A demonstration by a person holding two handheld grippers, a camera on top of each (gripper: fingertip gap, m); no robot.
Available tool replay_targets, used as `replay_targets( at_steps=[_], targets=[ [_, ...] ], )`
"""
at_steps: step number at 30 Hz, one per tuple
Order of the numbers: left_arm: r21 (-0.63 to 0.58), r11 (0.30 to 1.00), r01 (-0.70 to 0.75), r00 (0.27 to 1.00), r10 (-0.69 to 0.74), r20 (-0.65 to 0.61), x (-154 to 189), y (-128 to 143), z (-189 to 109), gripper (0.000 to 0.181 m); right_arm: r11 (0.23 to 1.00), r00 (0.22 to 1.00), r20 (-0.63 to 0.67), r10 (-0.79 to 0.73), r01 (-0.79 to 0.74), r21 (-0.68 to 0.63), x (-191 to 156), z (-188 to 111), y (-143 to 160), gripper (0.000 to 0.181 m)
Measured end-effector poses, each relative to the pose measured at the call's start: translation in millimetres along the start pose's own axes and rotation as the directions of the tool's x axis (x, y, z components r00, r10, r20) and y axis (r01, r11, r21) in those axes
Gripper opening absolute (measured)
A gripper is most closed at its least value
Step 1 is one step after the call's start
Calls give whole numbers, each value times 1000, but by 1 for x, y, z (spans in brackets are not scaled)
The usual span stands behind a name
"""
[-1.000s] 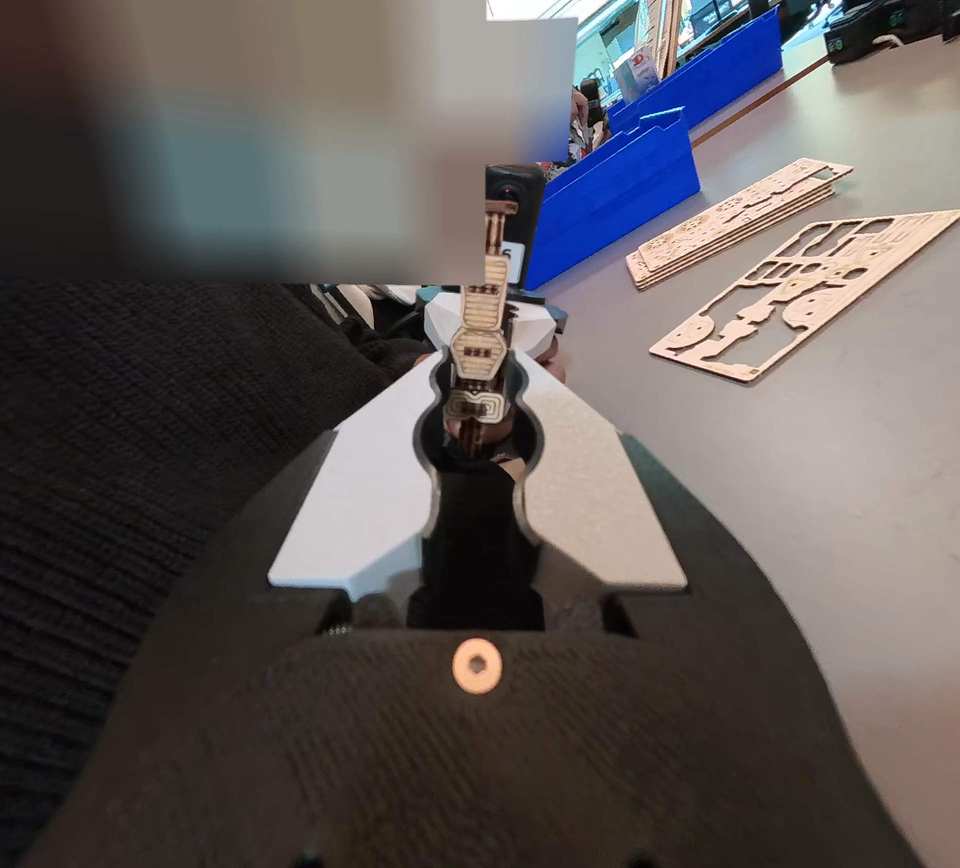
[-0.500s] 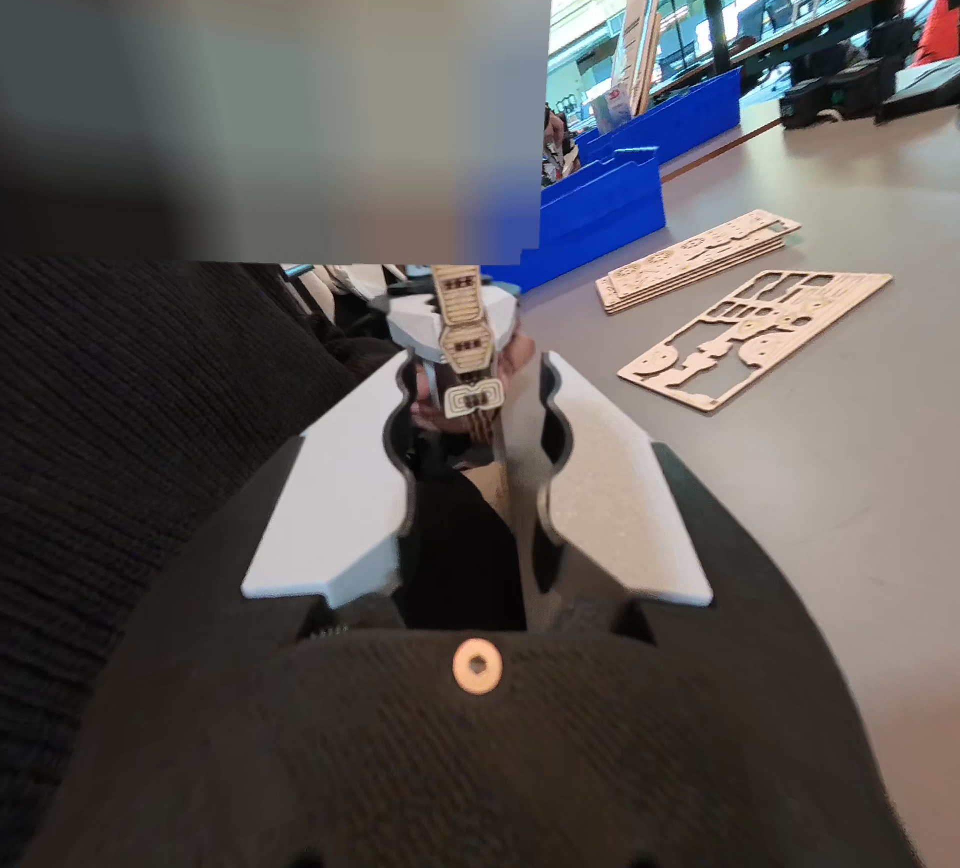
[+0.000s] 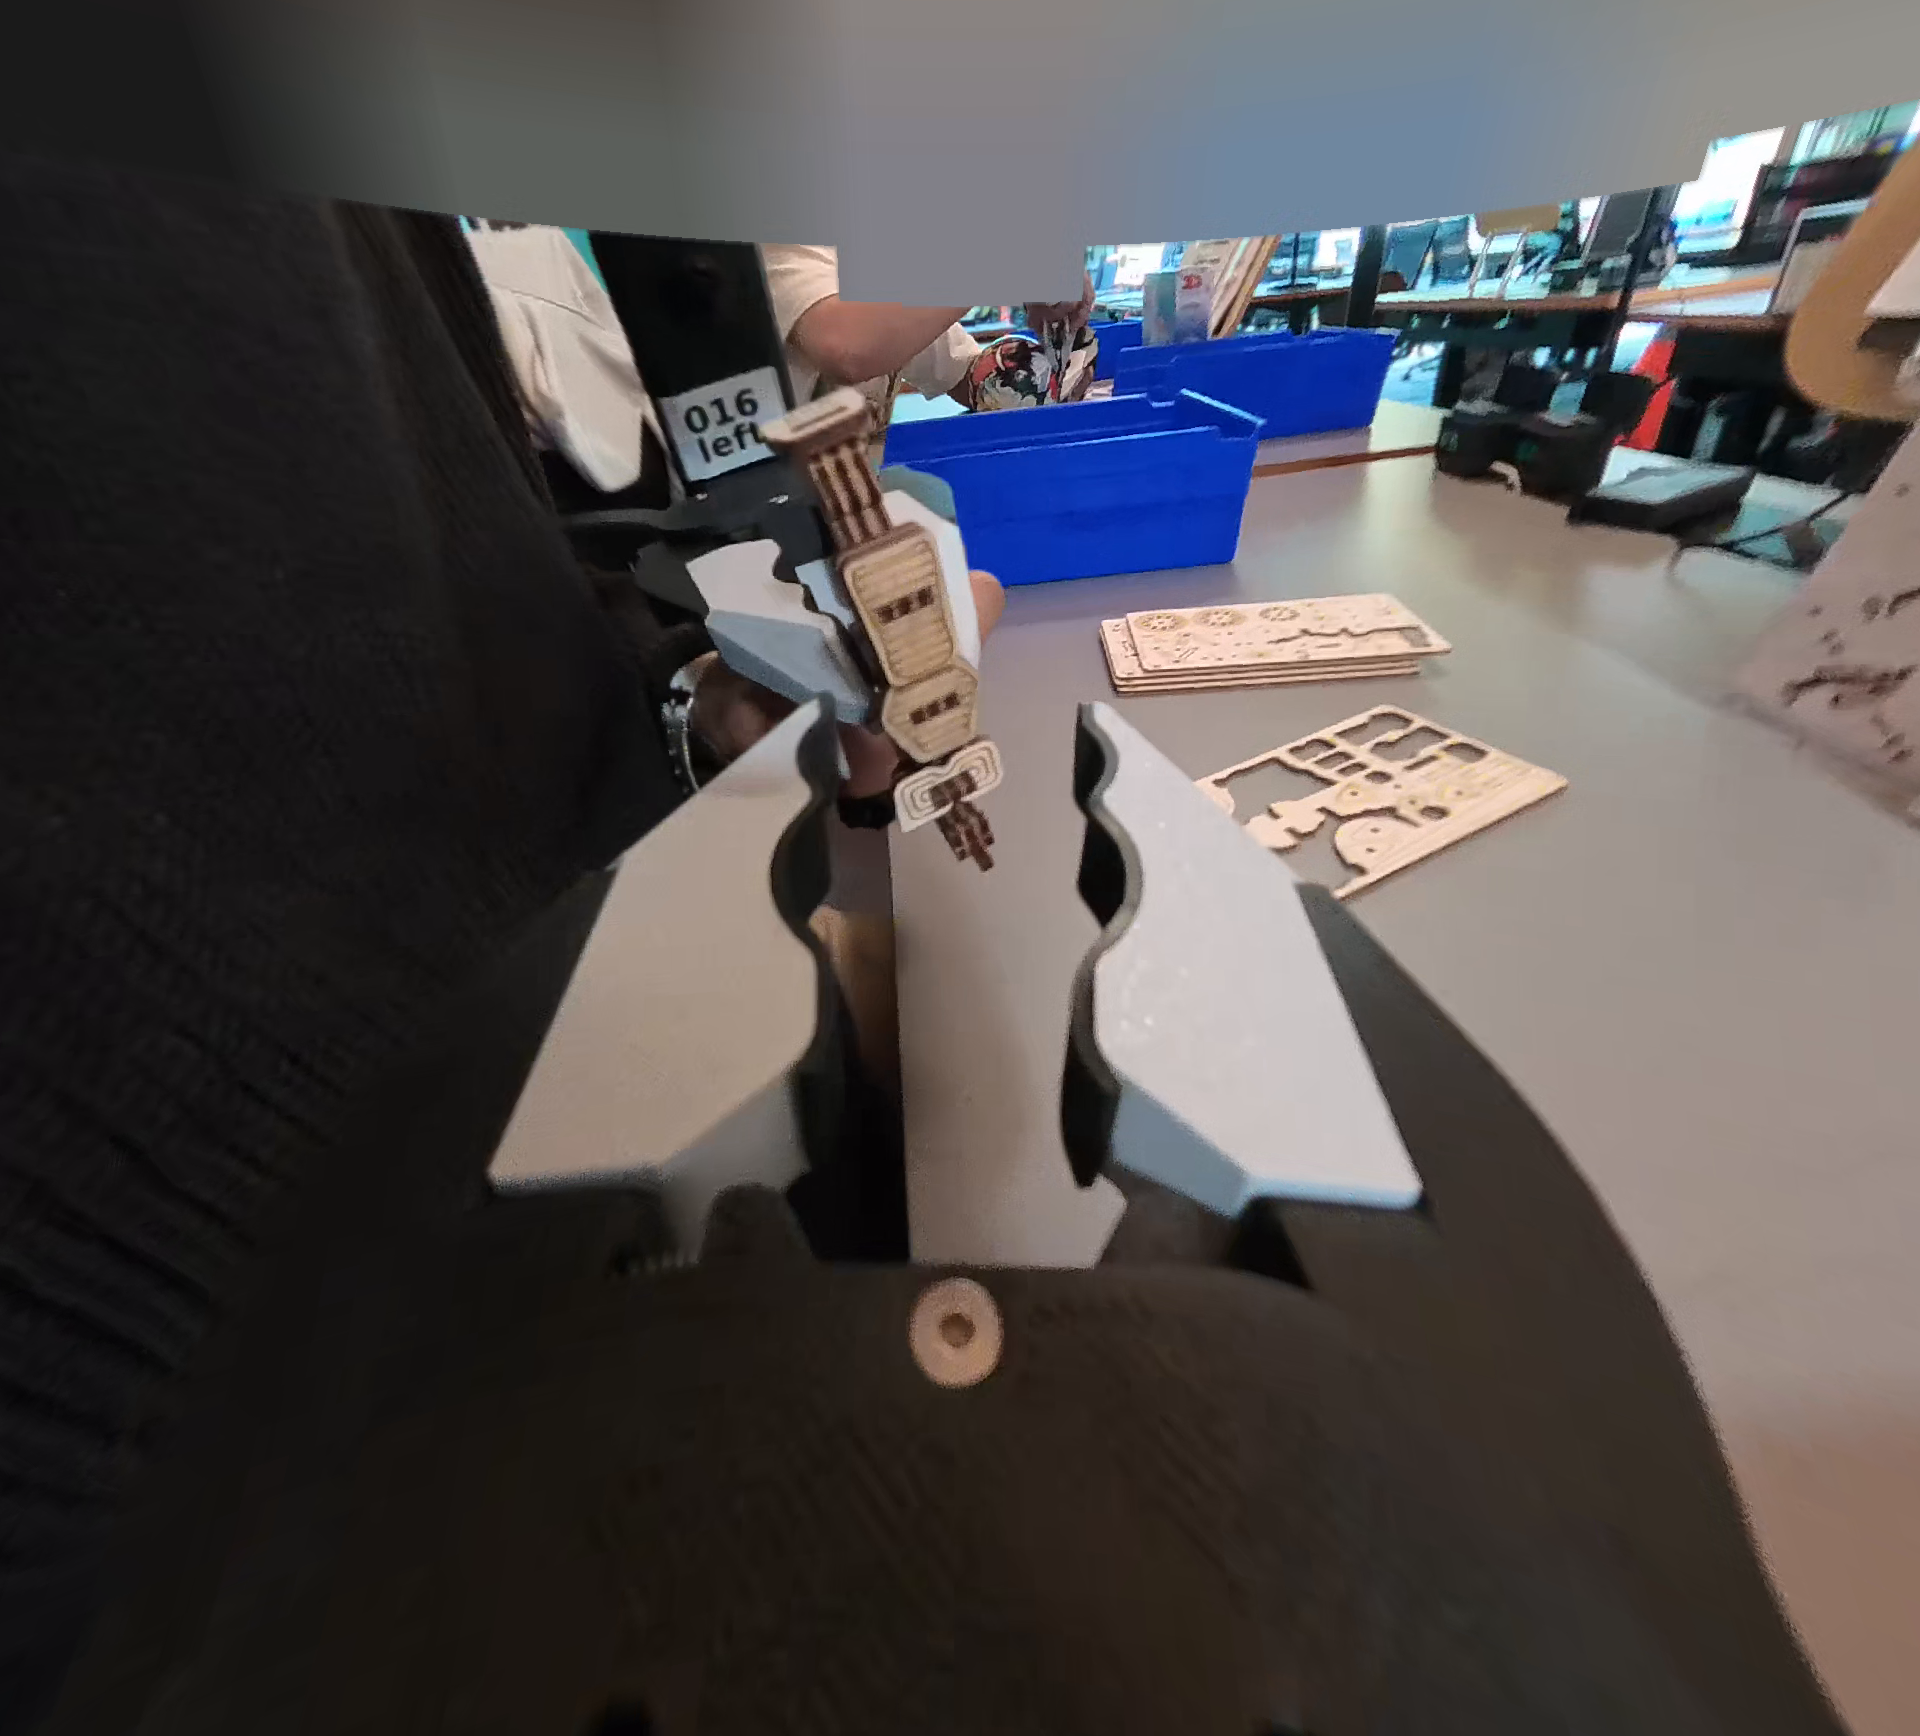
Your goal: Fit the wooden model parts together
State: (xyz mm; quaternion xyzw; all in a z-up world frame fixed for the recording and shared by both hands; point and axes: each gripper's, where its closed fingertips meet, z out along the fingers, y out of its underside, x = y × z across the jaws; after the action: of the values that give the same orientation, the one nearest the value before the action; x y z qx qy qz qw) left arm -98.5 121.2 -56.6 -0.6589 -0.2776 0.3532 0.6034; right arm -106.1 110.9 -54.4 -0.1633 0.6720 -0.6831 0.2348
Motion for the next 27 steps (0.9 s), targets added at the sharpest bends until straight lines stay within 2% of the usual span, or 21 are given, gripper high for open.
replay_targets(
  at_steps=[5,13,16,21,27],
  targets=[
    [0,996,-86,996,86,-18,9,-3,0,14,998,997,31,-64,63,27,-10,-2,-6,39],
    [14,998,-53,998,54,-33,10,-3,1,14,994,993,51,-108,107,26,-16,-3,-7,30],
    [10,1000,9,998,-8,-66,11,-1,2,14,994,993,55,-109,107,27,-17,-3,-7,30],
    [-11,969,245,959,-244,-146,7,6,3,14,996,993,70,-92,91,6,-17,-2,-2,22],
    [-26,964,266,952,-267,-153,6,8,3,14,1000,997,78,-18,20,-17,-12,-1,3,20]
  ],
)
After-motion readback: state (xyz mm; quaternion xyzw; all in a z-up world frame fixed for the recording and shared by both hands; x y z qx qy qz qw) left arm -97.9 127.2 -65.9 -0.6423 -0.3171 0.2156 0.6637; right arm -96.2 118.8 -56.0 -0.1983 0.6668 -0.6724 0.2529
